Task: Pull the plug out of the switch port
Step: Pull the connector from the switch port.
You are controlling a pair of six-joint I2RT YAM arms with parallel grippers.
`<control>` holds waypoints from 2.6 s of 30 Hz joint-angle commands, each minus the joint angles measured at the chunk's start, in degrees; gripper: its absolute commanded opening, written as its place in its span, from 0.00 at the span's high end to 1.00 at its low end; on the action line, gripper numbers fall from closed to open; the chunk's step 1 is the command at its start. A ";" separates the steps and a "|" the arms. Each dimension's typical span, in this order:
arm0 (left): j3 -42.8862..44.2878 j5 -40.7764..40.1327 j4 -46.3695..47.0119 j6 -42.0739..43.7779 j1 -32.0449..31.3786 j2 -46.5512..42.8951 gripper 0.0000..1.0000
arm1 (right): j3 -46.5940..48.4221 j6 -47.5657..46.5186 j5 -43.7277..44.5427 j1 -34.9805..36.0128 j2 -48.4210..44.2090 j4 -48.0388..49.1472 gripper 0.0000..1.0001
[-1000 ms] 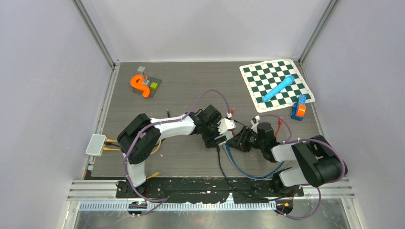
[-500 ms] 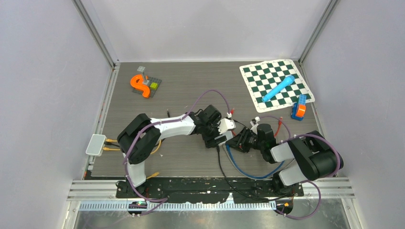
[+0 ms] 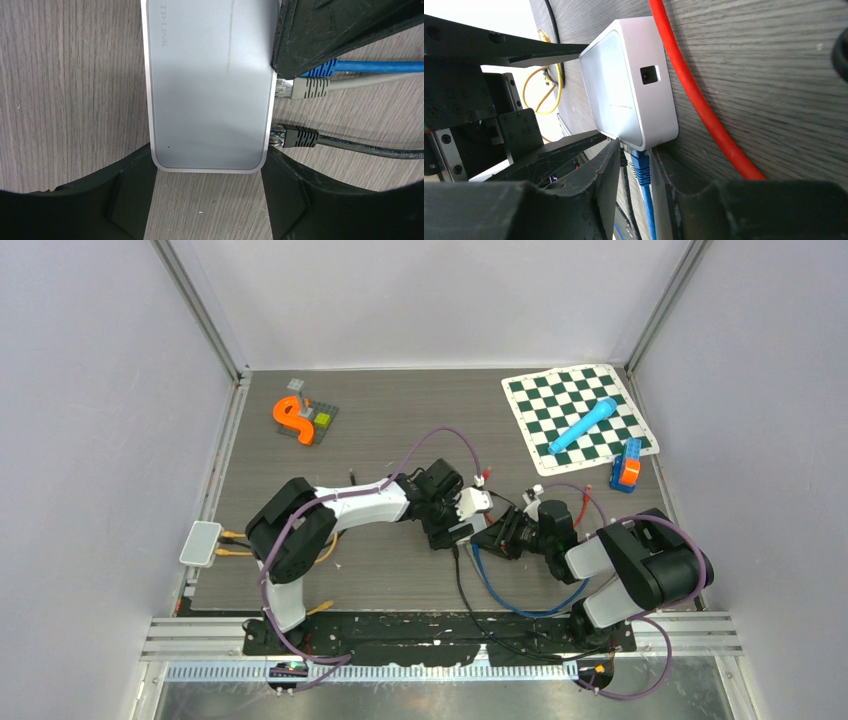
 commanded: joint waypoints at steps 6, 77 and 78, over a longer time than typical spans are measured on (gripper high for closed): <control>1.47 3.47 -0.60 -0.42 -0.57 1.17 0.44 | -1.92 -2.44 -1.23 0.49 -2.02 -0.07 0.62; 1.78 9.40 -2.55 -1.73 -0.30 0.01 0.50 | -0.27 -2.37 3.62 0.40 -0.37 -1.12 0.65; 1.69 9.47 -2.64 -1.61 -0.28 0.04 0.50 | -0.27 -1.71 3.61 0.40 0.07 -0.55 0.64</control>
